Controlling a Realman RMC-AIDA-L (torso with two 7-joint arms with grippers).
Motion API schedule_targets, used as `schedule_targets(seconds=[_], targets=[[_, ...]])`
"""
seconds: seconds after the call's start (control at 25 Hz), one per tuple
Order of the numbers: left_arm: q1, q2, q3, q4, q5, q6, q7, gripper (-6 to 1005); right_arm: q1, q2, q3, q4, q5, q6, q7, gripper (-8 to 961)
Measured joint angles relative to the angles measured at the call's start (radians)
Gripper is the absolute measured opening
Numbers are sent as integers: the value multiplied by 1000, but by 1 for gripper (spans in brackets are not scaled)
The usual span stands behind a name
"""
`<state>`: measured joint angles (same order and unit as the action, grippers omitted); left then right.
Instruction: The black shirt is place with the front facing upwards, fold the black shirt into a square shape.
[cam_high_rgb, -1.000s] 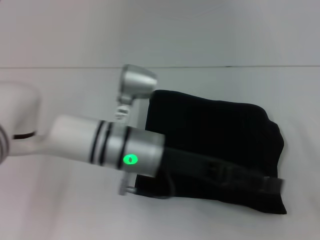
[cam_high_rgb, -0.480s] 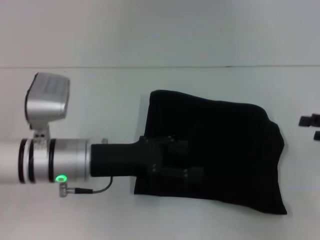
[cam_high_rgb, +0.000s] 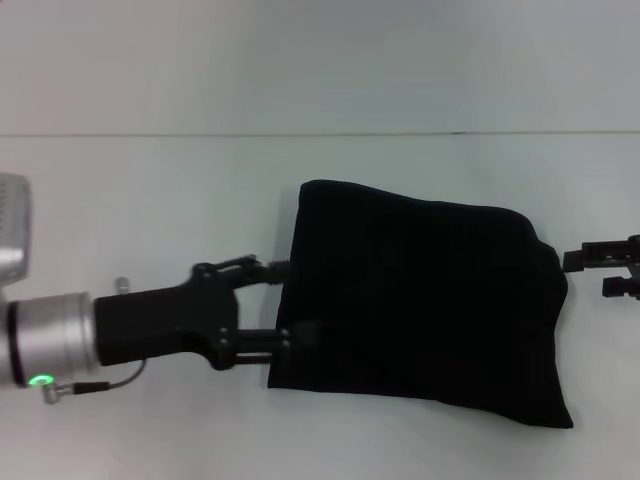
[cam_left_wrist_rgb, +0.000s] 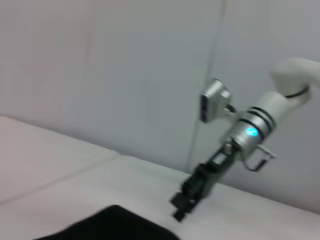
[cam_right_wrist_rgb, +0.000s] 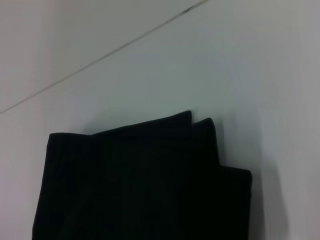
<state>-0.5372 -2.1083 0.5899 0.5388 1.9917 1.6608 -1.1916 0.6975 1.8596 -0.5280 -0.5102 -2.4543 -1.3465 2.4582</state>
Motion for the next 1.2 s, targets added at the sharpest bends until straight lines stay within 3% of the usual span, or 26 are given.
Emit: schedule_targets(seconds=[0.64,0.96,1.2], targets=[[23,-4,-38,-1,-2,-6,12,874,49,36,-29,85,-4,103,-20,902],[19,-6,-38,-1,-2,-7,9,874,53,42,-43,77,-4,134,-24,892],[18,-5,-38,0,-2,-9,10,873,63,44,-55,77,-4,151,-31,724]])
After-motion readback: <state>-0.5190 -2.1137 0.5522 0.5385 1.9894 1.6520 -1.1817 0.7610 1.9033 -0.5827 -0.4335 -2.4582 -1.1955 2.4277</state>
